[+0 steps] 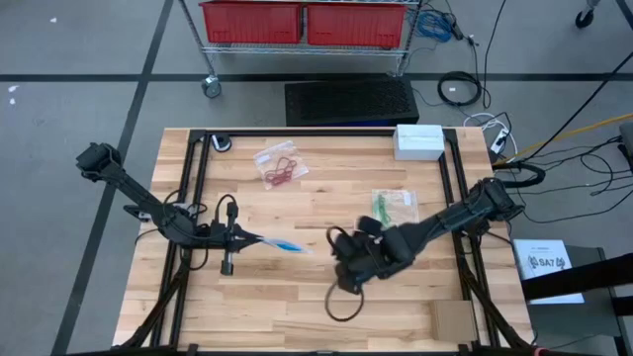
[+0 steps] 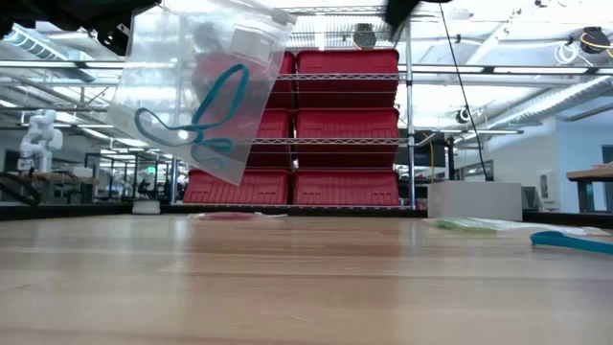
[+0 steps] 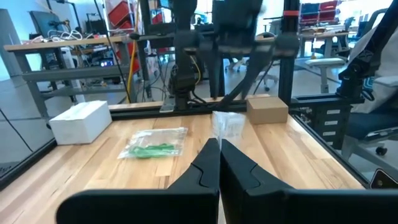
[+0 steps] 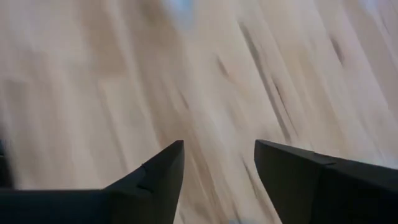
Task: Sort rubber bands
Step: Put the blue rubber band into the zip bag
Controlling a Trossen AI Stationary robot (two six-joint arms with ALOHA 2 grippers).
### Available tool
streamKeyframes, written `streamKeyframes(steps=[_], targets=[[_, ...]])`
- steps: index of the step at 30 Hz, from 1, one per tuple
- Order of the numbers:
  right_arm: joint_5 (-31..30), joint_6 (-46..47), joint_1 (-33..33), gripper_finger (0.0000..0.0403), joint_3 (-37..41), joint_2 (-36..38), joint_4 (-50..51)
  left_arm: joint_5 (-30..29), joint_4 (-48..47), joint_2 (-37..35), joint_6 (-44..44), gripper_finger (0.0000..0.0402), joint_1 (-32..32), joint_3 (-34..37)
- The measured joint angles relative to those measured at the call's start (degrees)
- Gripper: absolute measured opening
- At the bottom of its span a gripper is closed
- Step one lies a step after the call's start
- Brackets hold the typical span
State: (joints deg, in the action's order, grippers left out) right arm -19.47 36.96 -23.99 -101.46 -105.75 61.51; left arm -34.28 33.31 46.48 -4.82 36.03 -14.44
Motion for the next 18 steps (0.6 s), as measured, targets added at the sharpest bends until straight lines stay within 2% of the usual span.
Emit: streamKeyframes(steps=[6, 9, 13, 18], targets=[[-0.4, 23.0, -5.3, 0.0206, 9.4, -0.1, 12.2, 0.0, 0.0, 0.0, 1.0, 0.0, 0.0, 0.0], [4.2, 31.0, -6.8, 0.0218, 16.4, 0.1, 8.9, 0.0, 0.0, 0.0, 1.0, 0.0, 0.0, 0.0], [10.0, 37.2, -7.1, 0.0235, 25.8, 0.0, -1.1, 0.0, 0.0, 0.0, 1.0, 0.0, 0.0, 0.0], [11.2, 43.0, -6.8, 0.0249, 34.5, 0.0, -6.8, 0.0, 0.0, 0.0, 1.0, 0.0, 0.0, 0.0]])
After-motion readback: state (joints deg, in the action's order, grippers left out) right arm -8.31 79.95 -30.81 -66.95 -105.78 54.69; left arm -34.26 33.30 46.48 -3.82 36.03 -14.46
